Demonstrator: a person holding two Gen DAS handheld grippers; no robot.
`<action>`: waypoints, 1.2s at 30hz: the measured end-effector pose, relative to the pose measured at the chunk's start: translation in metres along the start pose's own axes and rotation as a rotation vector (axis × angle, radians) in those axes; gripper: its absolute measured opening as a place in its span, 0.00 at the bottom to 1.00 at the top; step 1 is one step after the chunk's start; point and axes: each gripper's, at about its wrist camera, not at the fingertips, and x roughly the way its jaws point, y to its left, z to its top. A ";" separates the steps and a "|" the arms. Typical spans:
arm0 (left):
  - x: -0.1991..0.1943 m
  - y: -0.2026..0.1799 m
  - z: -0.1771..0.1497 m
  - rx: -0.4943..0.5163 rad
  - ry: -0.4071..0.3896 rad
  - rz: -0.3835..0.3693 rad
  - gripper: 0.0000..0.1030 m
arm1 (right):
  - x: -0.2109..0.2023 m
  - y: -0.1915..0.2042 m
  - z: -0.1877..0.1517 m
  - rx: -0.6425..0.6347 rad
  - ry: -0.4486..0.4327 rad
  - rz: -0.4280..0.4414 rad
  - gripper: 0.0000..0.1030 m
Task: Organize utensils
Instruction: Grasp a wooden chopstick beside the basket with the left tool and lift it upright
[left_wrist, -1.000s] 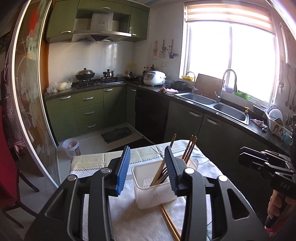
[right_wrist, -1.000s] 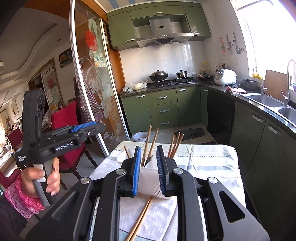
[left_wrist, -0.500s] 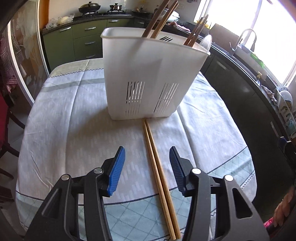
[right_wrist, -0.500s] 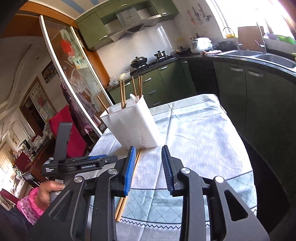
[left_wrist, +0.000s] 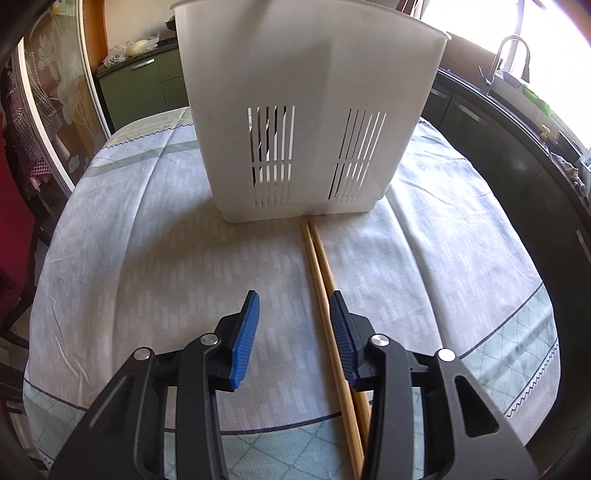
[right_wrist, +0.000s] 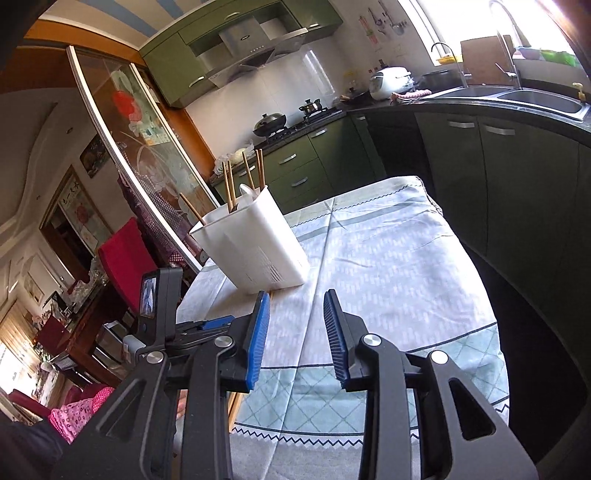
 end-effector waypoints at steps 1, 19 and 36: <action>0.001 0.001 -0.002 0.001 0.006 0.002 0.37 | 0.001 0.000 0.000 0.002 0.003 0.003 0.30; 0.004 -0.009 -0.005 0.030 0.027 -0.002 0.38 | 0.007 -0.001 0.000 0.025 0.023 0.019 0.30; 0.015 -0.004 0.008 0.051 0.107 0.026 0.18 | 0.009 -0.001 -0.001 0.041 0.033 0.032 0.32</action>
